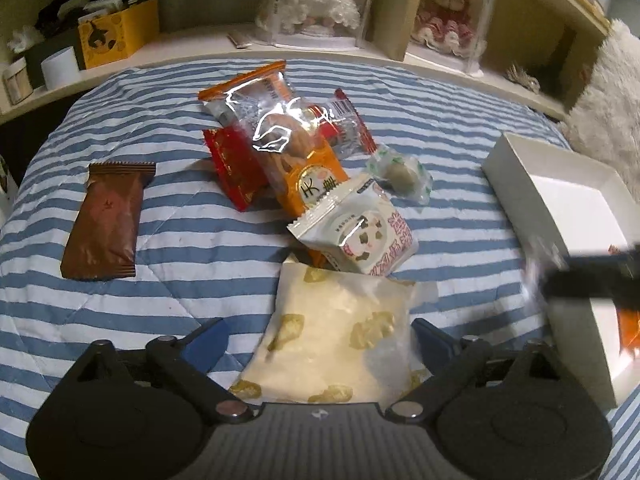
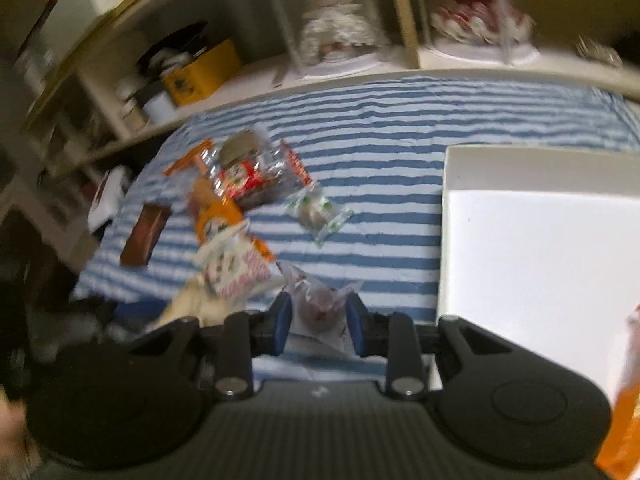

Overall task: Organize snacks
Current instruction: 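Grasp the cream bag with yellow print with the left tool while the right tool grasps the clear candy bag, then carry the cream bag with the left tool while the right tool carries the clear candy bag to the tray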

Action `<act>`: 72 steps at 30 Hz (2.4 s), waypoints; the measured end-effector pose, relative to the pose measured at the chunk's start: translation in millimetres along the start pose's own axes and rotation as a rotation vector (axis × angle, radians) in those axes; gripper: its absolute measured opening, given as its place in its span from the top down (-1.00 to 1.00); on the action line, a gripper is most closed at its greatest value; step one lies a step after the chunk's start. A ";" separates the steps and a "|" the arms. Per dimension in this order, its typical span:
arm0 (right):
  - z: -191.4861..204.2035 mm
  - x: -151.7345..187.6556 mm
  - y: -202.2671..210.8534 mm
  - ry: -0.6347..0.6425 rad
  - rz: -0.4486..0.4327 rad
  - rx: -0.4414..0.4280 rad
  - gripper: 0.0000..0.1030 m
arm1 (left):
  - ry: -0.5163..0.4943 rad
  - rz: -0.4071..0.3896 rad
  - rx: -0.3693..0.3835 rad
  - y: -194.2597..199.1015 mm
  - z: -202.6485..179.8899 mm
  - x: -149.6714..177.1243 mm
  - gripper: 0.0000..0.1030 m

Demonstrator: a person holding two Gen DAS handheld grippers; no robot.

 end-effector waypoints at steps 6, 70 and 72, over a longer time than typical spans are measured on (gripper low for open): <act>15.6 35.0 21.7 0.174 0.083 0.019 0.32 | 0.016 0.002 0.018 2.6 -1.2 0.3 -0.66; -43.7 50.3 154.4 -0.046 -0.166 0.062 0.25 | 0.079 -0.277 0.094 156.6 -99.4 5.9 -0.13; -51.5 53.4 159.8 -0.054 -0.172 0.071 0.25 | 0.068 -0.271 0.113 152.0 -113.1 5.8 -0.13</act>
Point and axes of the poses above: each gripper's, at about its wrist camera, not at the fingertips, and y roughly against the way its jaws point, z to its left, x to its underside, the point moved 8 cm from there along -y, roughly the way its jaws point, and after that the axes turned 8 degrees about z, right-handed, at the moved point
